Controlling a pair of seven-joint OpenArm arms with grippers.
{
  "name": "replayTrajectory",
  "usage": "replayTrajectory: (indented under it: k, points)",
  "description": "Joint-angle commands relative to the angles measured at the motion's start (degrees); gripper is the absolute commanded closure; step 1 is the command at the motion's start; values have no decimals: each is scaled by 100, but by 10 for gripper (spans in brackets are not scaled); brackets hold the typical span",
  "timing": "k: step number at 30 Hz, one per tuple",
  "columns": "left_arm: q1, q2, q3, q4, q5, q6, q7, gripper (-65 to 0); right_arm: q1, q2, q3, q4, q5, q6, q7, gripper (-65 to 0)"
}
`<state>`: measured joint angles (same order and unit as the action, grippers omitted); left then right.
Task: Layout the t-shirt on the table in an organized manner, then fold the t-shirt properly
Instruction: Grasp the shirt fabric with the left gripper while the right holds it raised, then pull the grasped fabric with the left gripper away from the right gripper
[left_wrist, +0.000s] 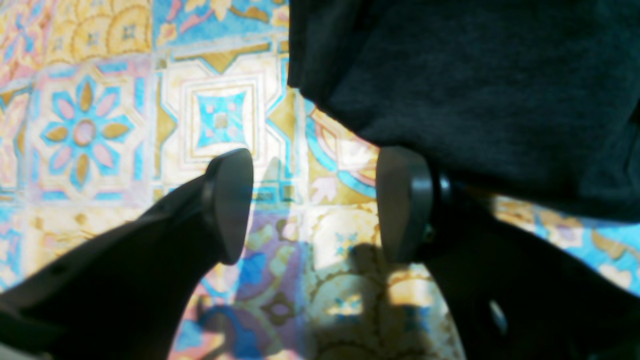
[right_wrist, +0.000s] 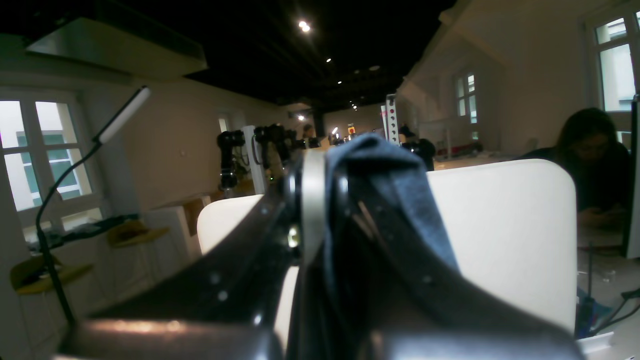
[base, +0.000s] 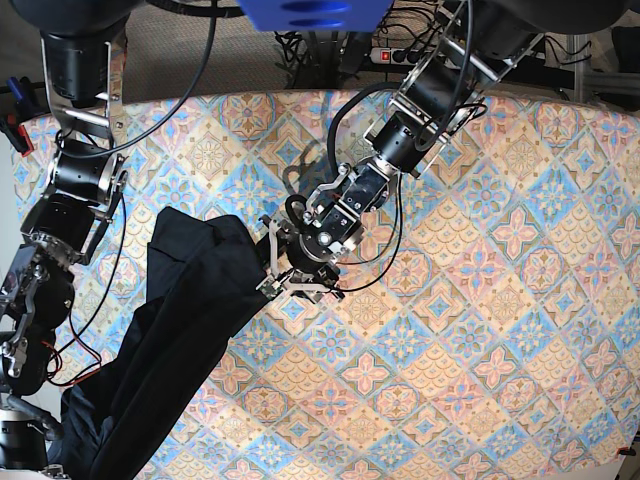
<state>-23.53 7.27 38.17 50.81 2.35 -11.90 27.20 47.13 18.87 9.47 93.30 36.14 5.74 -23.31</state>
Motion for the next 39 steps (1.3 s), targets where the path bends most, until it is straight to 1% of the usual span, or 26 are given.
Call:
replayTrajectory:
  k: [1, 4, 6, 10, 12, 14, 15, 17, 19, 20, 25, 27, 31, 32, 33, 36, 39]
  points:
    - [265, 173, 161, -197, -424, -704, 643, -402, 223, 51, 33, 81, 39, 28, 226, 0]
    - [159, 173, 161, -197, -837, -704, 519, -402, 223, 51, 33, 81, 39, 28, 226, 0]
    - [124, 173, 134, -197, -1259, -713, 493, -402, 223, 51, 33, 81, 39, 28, 226, 0]
    - [98, 173, 90, -188, -2332, -713, 194, -403, 223, 51, 33, 81, 39, 28, 226, 0]
    - [72, 173, -138, -197, -2929, -713, 133, -403, 223, 51, 33, 81, 39, 28, 226, 0]
    - [54, 173, -332, -197, -3395, -696, 141, -402, 223, 51, 33, 81, 39, 28, 226, 0]
    - [54, 173, -367, -197, -3518, -678, 150, -402, 223, 51, 33, 81, 39, 28, 226, 0]
    - [54, 173, -446, -197, -3554, -652, 150, -402, 223, 51, 33, 81, 39, 28, 226, 0]
    - [54, 173, -551, -197, -3554, -467, 150, -402, 223, 51, 33, 99, 39, 28, 226, 0]
    - [63, 173, -578, -197, -3554, -432, 150, -402, 223, 51, 33, 108, 39, 28, 226, 0]
    - [80, 173, -595, -197, -3571, -388, 150, -391, 214, 51, 33, 108, 39, 28, 226, 0]
    - [80, 173, -578, -197, -3571, -388, 150, -333, 214, 51, 33, 108, 47, 28, 226, 0]
    - [72, 173, -595, -197, -3580, -397, 124, -106, 214, 51, 33, 117, 47, 28, 226, 0]
    - [54, 173, -595, -197, -3580, -397, 150, -65, 214, 51, 33, 117, 47, 28, 226, 0]
    - [54, 173, -595, -197, -3571, -397, 150, -56, 214, 51, 33, 117, 47, 28, 226, 0]
    - [36, 51, -595, -188, -3571, -397, 150, -71, 214, 51, 33, 117, 47, 28, 226, 0]
    - [10, -72, -604, -188, -3580, -397, 159, -48, 214, 51, 33, 117, 39, 28, 226, 0]
